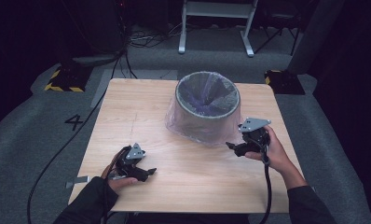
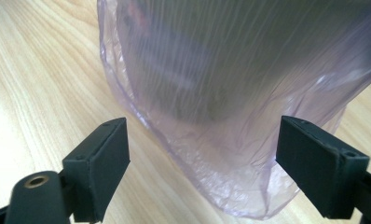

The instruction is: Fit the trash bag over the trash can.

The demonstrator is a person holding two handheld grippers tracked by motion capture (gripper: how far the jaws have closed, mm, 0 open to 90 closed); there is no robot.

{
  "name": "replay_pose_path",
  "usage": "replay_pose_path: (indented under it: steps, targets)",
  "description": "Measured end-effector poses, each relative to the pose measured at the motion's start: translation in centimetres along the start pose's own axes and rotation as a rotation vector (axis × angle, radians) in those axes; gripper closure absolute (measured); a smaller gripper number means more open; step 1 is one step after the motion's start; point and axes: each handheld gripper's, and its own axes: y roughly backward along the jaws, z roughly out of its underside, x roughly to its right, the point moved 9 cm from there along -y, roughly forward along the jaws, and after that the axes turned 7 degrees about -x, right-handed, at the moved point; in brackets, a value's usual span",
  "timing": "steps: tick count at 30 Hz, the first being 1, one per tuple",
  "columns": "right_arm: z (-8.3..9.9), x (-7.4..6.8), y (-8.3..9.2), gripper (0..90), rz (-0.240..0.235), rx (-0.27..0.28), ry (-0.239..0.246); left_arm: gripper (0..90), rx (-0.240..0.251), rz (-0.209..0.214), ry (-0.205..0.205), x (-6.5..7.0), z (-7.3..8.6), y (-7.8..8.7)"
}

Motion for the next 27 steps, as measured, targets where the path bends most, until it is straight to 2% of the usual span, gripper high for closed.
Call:
replay_pose_path:
  steps: [15,18,27]
  targets:
    - [3.7,-1.0,-1.7,17.9,-0.021,-0.056,-0.038,14.8,-0.001,0.0,-0.001,0.0,0.0,0.0]
    - [4.6,-1.1,-2.1,17.9,0.009,-0.093,-0.004,14.7,-0.001,-0.001,0.0,0.0,0.0,0.0]
    - [7.1,-1.7,-3.1,17.9,0.05,-0.15,0.012,14.5,0.0,0.003,-0.002,0.0,0.0,0.0]
